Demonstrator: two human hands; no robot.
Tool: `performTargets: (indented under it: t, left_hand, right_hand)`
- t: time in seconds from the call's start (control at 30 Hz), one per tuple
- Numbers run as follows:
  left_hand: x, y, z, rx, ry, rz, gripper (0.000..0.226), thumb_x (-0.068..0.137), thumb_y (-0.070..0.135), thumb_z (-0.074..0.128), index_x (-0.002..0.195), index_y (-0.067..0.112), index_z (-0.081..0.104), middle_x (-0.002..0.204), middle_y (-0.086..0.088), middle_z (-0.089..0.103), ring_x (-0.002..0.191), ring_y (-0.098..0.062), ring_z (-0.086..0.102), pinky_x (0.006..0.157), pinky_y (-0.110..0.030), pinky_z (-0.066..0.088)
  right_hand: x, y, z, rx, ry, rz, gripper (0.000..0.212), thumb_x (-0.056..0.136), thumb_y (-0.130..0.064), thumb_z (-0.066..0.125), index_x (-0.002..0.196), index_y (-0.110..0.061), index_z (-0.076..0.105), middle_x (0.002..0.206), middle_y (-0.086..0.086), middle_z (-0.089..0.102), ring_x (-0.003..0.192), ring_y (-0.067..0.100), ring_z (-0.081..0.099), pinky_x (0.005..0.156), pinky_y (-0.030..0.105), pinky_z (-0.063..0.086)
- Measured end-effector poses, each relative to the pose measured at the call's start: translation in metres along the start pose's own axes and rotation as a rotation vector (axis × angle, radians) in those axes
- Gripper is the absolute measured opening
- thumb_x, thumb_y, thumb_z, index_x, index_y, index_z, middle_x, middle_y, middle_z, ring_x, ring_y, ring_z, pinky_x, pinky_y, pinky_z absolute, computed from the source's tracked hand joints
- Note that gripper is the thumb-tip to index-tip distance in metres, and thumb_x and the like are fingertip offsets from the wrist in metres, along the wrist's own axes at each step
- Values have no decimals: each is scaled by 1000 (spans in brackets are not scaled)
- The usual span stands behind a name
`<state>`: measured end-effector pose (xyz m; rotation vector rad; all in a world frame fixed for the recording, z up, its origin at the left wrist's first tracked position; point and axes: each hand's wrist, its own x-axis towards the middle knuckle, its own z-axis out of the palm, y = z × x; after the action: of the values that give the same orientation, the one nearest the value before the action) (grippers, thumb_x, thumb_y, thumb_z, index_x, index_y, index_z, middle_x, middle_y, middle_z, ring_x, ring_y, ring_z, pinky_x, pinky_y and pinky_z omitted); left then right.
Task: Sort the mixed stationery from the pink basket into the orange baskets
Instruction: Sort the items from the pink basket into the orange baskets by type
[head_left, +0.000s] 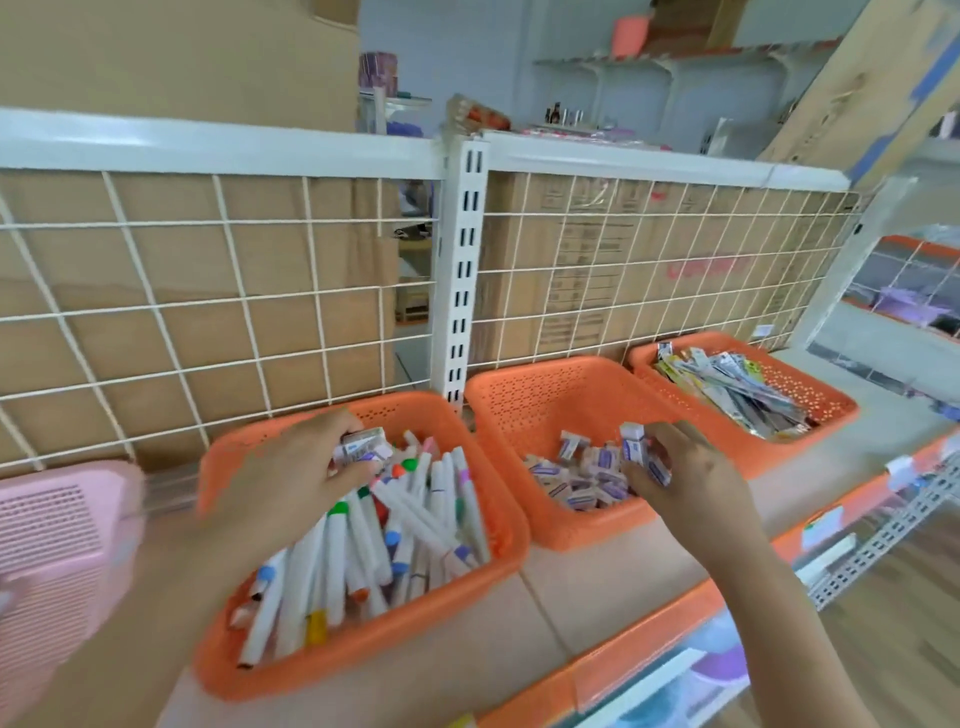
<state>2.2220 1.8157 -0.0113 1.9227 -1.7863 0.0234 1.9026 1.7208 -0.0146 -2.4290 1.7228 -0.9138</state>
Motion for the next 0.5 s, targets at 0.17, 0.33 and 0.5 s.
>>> performTargets:
  t: [0.17, 0.33, 0.5]
  left_hand:
    - [41, 65, 42, -15, -82, 22, 18, 90, 42, 55, 96, 28, 46, 92, 9, 55, 77, -12, 48, 65, -29, 33]
    - [75, 123, 91, 30, -192, 158, 26, 91, 39, 54, 109, 20, 53, 105, 5, 54, 98, -14, 51, 79, -28, 39]
    - [90, 145, 124, 99, -353, 225, 36, 93, 39, 52, 120, 15, 54, 118, 1, 55, 111, -16, 49, 94, -32, 39]
  right_hand:
    - [31, 42, 9, -2, -79, -20, 31, 83, -21, 67, 112, -11, 60, 107, 4, 57, 88, 30, 60, 58, 29, 33]
    - [52, 59, 27, 16, -211, -58, 33, 87, -28, 63, 119, -22, 58, 111, -2, 53, 96, 24, 59, 63, 28, 36]
    - [57, 78, 37, 3, -261, -69, 31, 89, -23, 59, 120, -28, 57, 121, -5, 52, 106, 21, 57, 66, 29, 39]
